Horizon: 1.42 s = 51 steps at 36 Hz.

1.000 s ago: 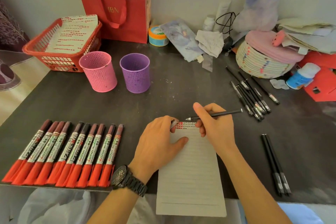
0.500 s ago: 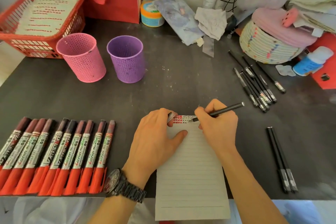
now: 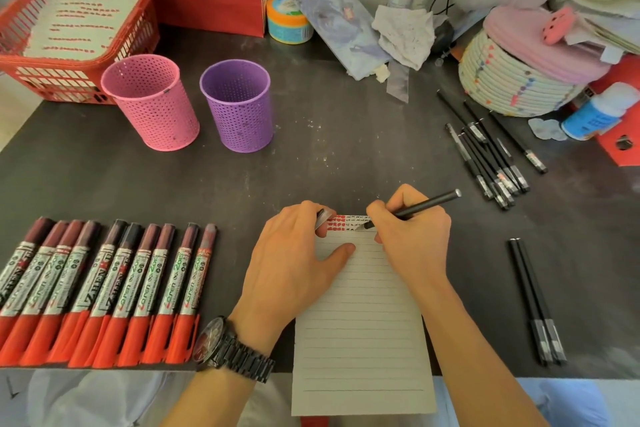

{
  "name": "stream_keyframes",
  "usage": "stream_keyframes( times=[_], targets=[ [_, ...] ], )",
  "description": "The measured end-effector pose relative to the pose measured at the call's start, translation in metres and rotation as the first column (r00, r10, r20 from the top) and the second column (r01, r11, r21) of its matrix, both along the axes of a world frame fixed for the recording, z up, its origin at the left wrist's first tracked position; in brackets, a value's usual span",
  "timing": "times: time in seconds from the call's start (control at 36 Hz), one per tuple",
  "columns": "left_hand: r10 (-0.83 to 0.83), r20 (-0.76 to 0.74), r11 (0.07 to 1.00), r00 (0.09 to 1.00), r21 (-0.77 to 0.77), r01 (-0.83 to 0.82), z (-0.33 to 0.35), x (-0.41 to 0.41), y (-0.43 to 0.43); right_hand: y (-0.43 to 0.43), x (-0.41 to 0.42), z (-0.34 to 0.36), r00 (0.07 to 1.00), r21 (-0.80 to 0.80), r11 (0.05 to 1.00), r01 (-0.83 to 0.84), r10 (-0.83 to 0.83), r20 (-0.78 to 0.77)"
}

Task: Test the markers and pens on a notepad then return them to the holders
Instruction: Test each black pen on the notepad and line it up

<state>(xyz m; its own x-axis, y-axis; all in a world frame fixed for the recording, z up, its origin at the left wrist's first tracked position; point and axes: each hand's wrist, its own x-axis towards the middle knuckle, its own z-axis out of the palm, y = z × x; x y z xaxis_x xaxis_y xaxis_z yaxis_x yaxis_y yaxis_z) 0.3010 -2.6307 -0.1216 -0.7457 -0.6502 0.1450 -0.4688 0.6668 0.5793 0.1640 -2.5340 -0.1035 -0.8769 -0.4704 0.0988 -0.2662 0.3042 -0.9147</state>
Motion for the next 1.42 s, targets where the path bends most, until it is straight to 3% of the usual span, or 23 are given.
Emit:
stream_keyframes(
  times=[0.97,1.42],
  targets=[
    [0.011,0.060,0.999,0.998,0.049,-0.014,0.0047,-0.0012,0.0001,0.0005,-0.0016,-0.0008,1.000,0.027,1.000,0.007,-0.007,-0.019],
    [0.012,0.019,1.000,1.000,0.007,-0.012,0.0000,-0.0012,-0.0006,0.0006,-0.0029,-0.0032,0.999,0.009,1.000,-0.003,0.003,-0.036]
  ],
)
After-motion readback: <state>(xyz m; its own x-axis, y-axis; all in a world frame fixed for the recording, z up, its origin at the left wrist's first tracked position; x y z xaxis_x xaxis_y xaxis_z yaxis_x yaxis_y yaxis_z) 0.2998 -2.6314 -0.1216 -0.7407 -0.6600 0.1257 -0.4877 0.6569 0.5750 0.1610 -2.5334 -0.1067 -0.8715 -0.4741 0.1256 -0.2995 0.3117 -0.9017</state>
